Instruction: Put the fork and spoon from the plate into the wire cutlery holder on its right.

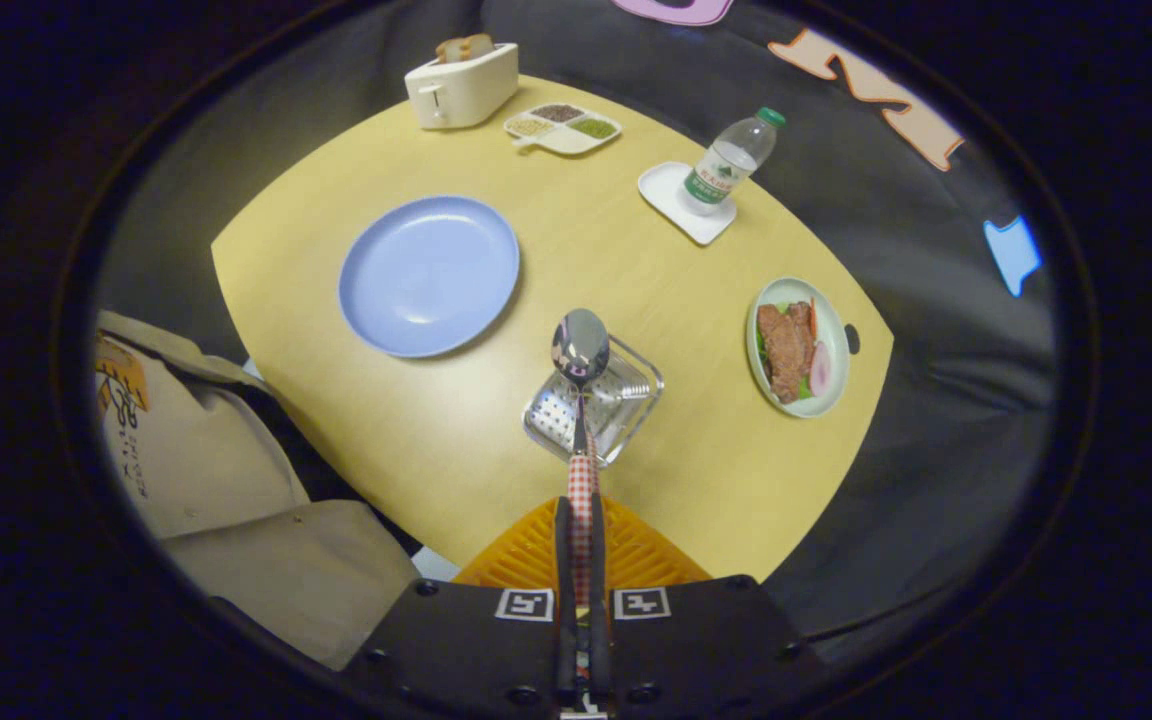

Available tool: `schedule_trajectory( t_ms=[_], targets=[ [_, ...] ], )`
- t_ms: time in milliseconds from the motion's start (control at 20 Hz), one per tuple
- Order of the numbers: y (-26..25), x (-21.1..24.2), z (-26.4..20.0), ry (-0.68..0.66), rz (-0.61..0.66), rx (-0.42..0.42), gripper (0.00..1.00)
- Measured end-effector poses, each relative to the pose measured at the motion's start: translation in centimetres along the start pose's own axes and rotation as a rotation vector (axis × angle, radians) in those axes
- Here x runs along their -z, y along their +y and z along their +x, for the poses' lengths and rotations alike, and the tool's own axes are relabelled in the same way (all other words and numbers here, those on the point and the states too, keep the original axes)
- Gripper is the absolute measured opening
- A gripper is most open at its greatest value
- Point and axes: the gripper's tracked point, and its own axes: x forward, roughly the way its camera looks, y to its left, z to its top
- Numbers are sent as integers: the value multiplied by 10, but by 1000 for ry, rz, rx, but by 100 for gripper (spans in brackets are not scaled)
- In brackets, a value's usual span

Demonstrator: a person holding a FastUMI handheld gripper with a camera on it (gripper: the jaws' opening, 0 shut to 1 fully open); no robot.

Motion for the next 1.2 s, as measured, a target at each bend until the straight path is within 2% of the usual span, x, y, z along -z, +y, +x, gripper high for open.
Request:
schedule_trajectory(
  t_ms=[300, 700, 1000, 1200],
  targets=[
    [-13, 6, 6, 139, -63, -57, 8],
    [-16, 6, 30, 325, -119, -75, 8],
    [-14, -9, 33, 366, -155, -80, 10],
    [-16, -17, 41, 326, -113, -63, 14]
  ],
)
